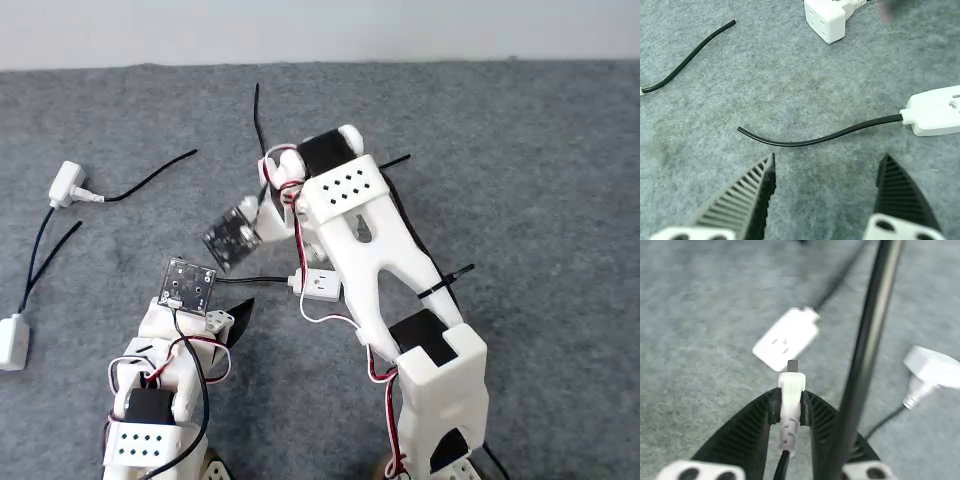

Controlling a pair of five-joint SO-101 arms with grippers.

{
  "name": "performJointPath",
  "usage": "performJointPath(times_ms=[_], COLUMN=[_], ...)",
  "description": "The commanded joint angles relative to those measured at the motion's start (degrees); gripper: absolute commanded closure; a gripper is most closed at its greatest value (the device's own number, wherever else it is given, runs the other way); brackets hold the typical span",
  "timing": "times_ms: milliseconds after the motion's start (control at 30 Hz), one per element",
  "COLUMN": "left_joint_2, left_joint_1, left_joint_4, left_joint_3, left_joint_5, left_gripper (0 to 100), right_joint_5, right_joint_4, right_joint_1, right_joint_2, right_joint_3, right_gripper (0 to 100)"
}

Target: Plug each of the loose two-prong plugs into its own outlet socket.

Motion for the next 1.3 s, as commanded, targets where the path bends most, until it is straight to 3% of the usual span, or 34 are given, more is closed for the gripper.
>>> performJointPath(times_ms=[0, 567, 633, 800, 867, 1100, 1267], left_joint_2=[-0.09, -0.09, -0.09, -0.09, -0.09, -0.09, -0.09], left_joint_1=[-0.09, -0.18, -0.18, -0.26, -0.26, -0.26, -0.26], left_joint_4=[0.35, 0.35, 0.35, 0.35, 0.35, 0.35, 0.35], left_joint_3=[-0.57, -0.57, -0.57, -0.57, -0.57, -0.57, -0.57], left_joint_5=[-0.26, -0.26, -0.26, -0.26, -0.26, -0.26, -0.26], left_gripper=[68, 68, 68, 68, 68, 68, 68], right_joint_5=[-1.58, -3.34, -0.18, 19.25, 23.74, 26.37, 33.23], right_joint_4=[2.07, 2.42, 2.42, 2.42, 2.42, 2.33, 2.33], right_joint_1=[-0.84, 0.48, 1.1, 2.15, 2.15, 2.15, 2.24], right_joint_2=[-1.27, -1.1, -1.54, -1.19, -1.54, -1.1, -1.1], right_joint_3=[-5.8, -5.89, -4.48, 1.14, 2.55, 3.16, 3.16], right_gripper=[98.7, 98.7, 98.7, 98.7, 98.7, 98.7, 98.7])
